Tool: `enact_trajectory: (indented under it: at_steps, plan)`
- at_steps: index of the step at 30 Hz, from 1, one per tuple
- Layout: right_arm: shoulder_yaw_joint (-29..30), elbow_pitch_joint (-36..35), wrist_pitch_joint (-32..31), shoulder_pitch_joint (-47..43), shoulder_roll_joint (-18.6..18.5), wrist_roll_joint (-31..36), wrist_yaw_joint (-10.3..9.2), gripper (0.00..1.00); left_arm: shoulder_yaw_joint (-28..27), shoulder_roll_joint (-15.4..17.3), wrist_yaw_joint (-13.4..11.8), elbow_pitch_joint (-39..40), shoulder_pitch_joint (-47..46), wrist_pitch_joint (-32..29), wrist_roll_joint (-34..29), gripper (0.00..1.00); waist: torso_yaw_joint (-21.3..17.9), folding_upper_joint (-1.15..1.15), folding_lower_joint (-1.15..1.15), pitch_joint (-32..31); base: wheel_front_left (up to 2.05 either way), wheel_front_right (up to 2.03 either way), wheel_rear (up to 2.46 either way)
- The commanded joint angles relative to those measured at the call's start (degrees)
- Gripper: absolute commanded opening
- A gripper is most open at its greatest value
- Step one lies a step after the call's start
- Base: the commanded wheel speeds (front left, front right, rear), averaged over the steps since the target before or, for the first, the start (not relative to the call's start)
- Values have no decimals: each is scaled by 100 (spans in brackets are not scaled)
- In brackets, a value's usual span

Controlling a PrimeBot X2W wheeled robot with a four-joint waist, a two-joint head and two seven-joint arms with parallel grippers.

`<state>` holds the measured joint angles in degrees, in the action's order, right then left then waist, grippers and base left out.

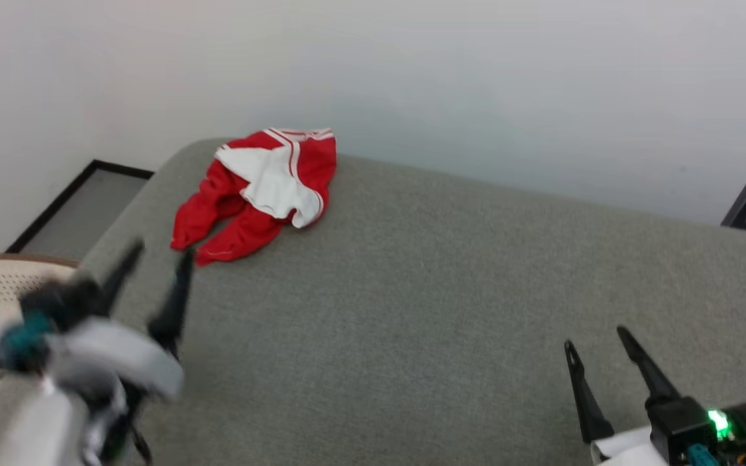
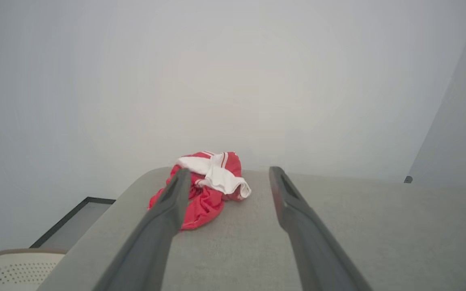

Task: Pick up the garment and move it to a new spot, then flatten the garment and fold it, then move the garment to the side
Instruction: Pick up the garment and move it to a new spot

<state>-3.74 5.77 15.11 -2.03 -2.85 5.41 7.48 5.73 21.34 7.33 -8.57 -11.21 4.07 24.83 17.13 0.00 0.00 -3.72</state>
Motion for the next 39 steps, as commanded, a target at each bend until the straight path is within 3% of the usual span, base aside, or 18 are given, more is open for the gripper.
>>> enact_trajectory:
  at_steps: [1, 7, 15, 22, 32, 37, 39]
  plan:
    - [5, -108, -12, 176, -13, 94, 2, 100, 74, 258, 18, -49, -538, -262, 421, 100, -502, 0, 0, 627, 0, 0, 0]
    - [57, -457, -14, 409, -130, 226, 1, 100, 319, 1059, 19, -393, -1861, -1165, 1342, 100, -936, 0, 0, 1371, 0, 0, 0]
    - [254, -1131, -79, 568, -177, 243, 1, 100, 735, 1693, 20, -1069, -3477, -2373, 2185, 100, -1226, 0, 0, 2359, 0, 0, 0]
    - [253, -1567, -188, 567, -185, 254, 1, 100, 1142, 1961, 15, -1894, -4477, -3348, 2321, 100, -1339, 0, 0, 2859, 0, 0, 0]
    - [249, -2157, -402, 523, -220, 230, 1, 100, 1702, 2034, -140, -3328, -5511, -4745, 2041, 100, -1493, 0, 0, 3359, 0, 0, 0]
    - [310, -2450, -552, 479, -222, 241, 1, 100, 2036, 2000, -112, -3639, -5826, -5102, 1804, 100, -1508, 0, 0, 3624, 0, 0, 0]
    - [321, -2551, -603, 485, -221, 222, 1, 100, 2048, 1999, -244, -3857, -5959, -5243, 1792, 100, -1508, 0, 0, 3734, 0, 0, 0]
